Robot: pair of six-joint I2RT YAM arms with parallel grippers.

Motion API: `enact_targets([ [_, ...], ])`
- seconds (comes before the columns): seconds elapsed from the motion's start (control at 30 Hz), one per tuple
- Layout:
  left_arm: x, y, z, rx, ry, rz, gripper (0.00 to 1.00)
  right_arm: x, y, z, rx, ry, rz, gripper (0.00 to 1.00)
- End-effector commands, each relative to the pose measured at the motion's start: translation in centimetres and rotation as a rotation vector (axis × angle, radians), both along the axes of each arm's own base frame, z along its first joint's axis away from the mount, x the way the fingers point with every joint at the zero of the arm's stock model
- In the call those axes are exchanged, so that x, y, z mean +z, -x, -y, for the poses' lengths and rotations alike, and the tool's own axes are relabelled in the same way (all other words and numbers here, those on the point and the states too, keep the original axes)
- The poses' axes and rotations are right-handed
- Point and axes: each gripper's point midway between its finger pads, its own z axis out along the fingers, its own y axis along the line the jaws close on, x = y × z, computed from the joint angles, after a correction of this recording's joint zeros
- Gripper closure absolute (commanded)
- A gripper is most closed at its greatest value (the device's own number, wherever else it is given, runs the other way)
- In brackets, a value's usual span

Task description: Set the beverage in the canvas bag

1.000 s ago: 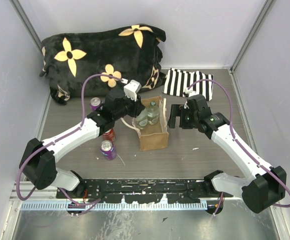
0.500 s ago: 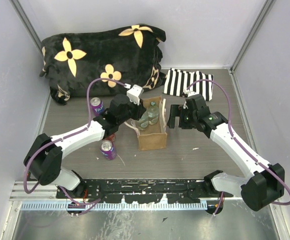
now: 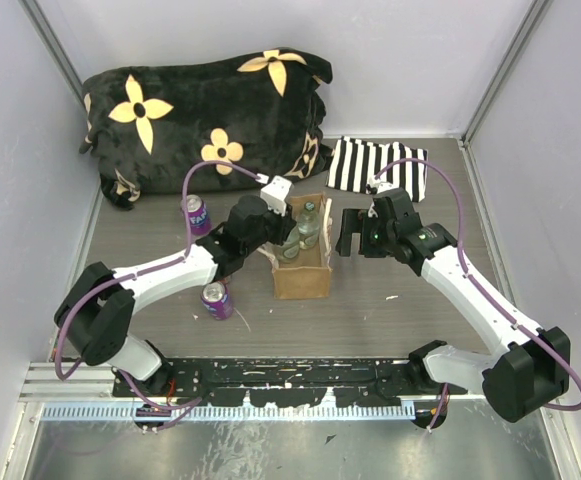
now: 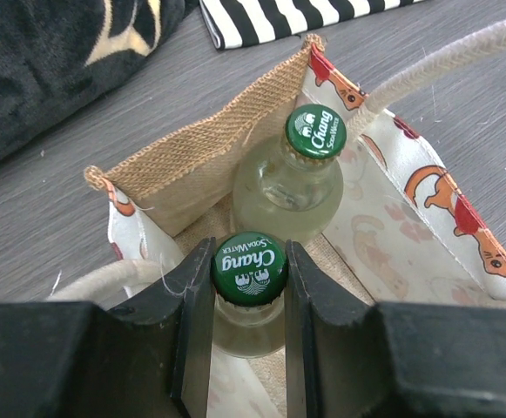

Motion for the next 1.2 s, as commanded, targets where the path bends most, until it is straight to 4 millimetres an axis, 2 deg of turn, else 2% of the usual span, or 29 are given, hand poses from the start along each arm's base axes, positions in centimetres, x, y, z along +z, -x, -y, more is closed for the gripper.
enact_targets([
  [0.0, 3.6, -1.0, 1.4, 0.013, 0.095, 0.122, 1.0, 1.4, -0.9, 0.1, -0.008, -0.011, 0.06, 0.0],
  [0.23, 2.4, -0.8, 1.7, 0.004, 0.08, 0.103, 1.0, 1.4, -0.8, 0.4, -0.012, -0.008, 0.062, 0.0],
  [0.47, 1.0, 0.1, 1.3, -0.011, 0.046, 0.081, 0.99, 1.4, -0.8, 0.6, -0.015, -0.01, 0.061, 0.0],
  [0.5, 0.9, 0.1, 1.2, -0.013, 0.042, 0.079, 0.91, 1.3, -0.8, 0.6, -0.015, -0.01, 0.059, 0.0],
  [0.63, 1.1, 0.6, 1.4, -0.04, 0.038, 0.068, 0.47, 1.1, -0.7, 0.6, -0.015, -0.01, 0.055, 0.0],
  [0.7, 1.3, 0.9, 1.5, -0.056, 0.041, 0.064, 0.34, 1.2, -0.7, 0.6, -0.014, -0.012, 0.055, 0.0],
  [0.9, 2.1, 1.8, 1.9, -0.11, 0.047, 0.055, 0.2, 1.3, -0.7, 0.5, -0.013, -0.017, 0.057, 0.0],
  [1.17, 4.9, 1.4, 2.0, -0.107, 0.077, 0.098, 0.18, 1.6, -0.9, 0.3, -0.013, -0.024, 0.058, 0.0],
])
